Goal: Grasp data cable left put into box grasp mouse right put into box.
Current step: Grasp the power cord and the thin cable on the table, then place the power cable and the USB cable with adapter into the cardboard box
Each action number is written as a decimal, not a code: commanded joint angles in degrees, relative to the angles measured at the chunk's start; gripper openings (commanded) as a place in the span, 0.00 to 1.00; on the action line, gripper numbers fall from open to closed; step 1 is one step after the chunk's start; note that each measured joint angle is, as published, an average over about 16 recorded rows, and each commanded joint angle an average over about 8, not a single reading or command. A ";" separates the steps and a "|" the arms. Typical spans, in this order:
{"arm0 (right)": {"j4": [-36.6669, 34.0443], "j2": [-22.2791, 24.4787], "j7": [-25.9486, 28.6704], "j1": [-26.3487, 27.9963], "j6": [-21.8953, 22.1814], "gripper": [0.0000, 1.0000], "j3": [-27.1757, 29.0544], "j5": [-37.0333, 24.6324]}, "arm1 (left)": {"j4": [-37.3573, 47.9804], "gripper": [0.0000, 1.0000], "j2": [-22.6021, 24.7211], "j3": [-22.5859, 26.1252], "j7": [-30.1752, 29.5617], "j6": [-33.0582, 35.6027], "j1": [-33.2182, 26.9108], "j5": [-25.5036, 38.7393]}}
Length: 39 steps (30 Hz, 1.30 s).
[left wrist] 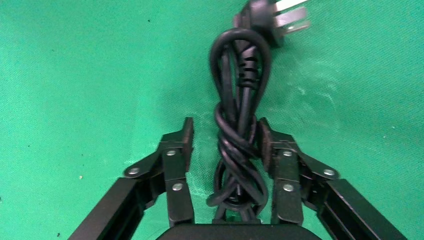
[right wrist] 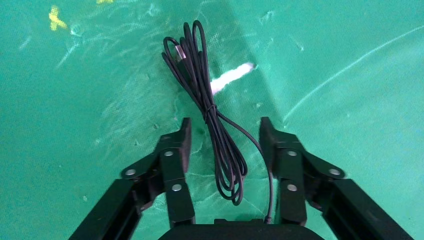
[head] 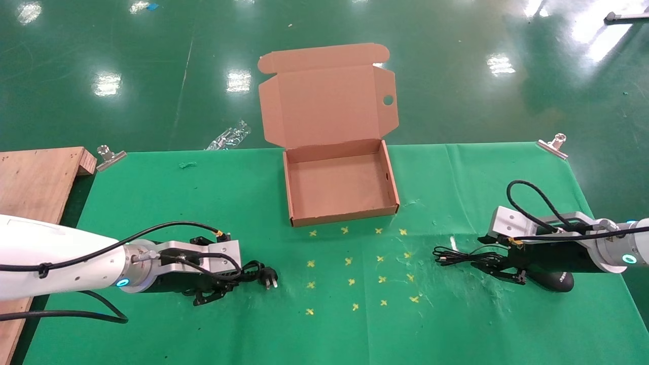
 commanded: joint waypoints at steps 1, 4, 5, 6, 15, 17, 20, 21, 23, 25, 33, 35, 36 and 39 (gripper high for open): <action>0.36 -0.45 -0.33 -0.05 -0.09 0.00 -0.31 -0.31 | 0.06 0.00 0.02 0.00 0.03 -0.01 -0.02 -0.03; 0.25 -0.53 -0.32 -0.11 -0.08 0.00 -0.69 -0.94 | 0.14 0.00 0.04 0.00 0.10 -0.01 -0.04 -0.06; 0.05 -0.36 -0.11 -0.11 -0.04 0.00 -0.65 -0.98 | 0.16 0.00 0.04 0.00 0.12 -0.01 -0.05 -0.07; -0.20 -0.12 0.22 -0.10 0.04 0.00 -0.52 -0.89 | 0.17 0.00 0.04 0.00 0.13 -0.01 -0.05 -0.08; -0.04 0.52 1.05 -0.24 1.20 0.00 0.38 -0.07 | 0.20 0.00 0.04 0.00 0.16 -0.02 -0.06 -0.09; 0.19 0.84 1.13 0.03 1.64 0.00 0.84 0.34 | 0.20 0.00 0.04 0.00 0.16 -0.02 -0.06 -0.10; 0.21 1.99 2.06 1.28 2.50 0.00 2.34 1.75 | 0.20 0.00 0.04 0.00 0.16 -0.02 -0.06 -0.10; 0.23 2.52 2.51 1.95 2.78 0.00 3.02 2.40 | 0.20 0.00 0.04 0.00 0.16 -0.02 -0.06 -0.10; 0.38 3.64 3.46 3.57 3.23 0.00 4.45 3.76 | 0.10 0.00 -0.07 -0.19 0.26 0.13 -0.43 -0.39; 0.59 4.71 4.54 5.35 3.59 0.00 5.90 5.16 | -0.05 0.00 -0.28 -0.62 0.67 0.74 -1.56 -1.28; 3.18 6.80 8.27 11.60 2.86 0.00 10.17 10.28 | 3.35 0.00 4.24 -2.78 4.13 1.30 -11.37 -4.95; 4.65 7.15 9.14 12.65 2.27 0.00 10.74 11.12 | 5.61 0.00 7.52 -2.70 4.49 -0.72 -13.21 -4.15; 5.55 7.38 9.66 13.11 1.97 0.00 11.00 11.47 | 6.98 0.00 9.47 -2.52 4.53 -1.99 -13.96 -3.47; 8.65 8.38 11.68 14.03 1.29 0.00 11.55 12.06 | 11.79 0.00 16.01 -1.20 4.60 -6.38 -15.41 -0.21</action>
